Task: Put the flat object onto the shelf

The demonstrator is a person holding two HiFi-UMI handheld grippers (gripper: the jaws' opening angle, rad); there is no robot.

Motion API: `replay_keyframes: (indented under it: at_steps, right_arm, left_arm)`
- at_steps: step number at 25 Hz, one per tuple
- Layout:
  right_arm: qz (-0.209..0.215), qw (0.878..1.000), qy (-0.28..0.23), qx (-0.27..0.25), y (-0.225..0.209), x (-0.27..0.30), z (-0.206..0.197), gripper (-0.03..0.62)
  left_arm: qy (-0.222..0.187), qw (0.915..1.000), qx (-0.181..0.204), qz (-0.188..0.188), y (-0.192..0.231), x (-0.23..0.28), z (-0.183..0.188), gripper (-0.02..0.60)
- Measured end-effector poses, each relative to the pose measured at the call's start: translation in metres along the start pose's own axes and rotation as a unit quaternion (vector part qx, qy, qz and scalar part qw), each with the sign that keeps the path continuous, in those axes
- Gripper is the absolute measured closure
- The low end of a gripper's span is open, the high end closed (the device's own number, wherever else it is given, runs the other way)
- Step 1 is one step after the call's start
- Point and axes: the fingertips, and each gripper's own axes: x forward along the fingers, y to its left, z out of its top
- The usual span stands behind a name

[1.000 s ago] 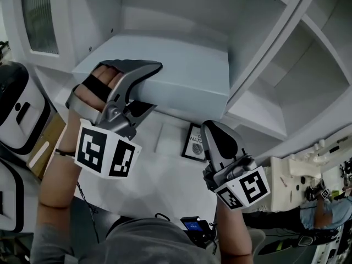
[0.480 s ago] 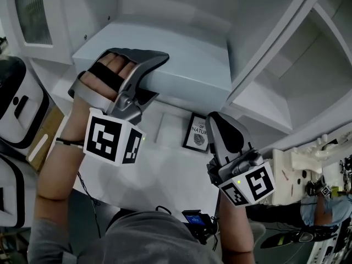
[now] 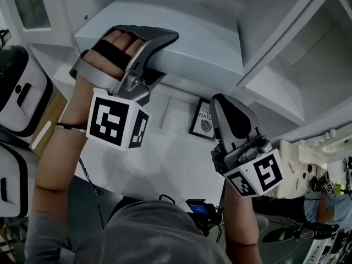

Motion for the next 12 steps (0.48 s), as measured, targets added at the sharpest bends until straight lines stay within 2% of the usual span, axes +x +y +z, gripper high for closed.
replay_keyframes:
  at_steps: [12]
  right_arm:
    - [0.008,1.0,-0.004,0.007,0.0005,0.004,-0.0022,0.563]
  left_arm:
    - [-0.007,1.0,0.003,0.001,0.0013,0.0,-0.0007,0.295]
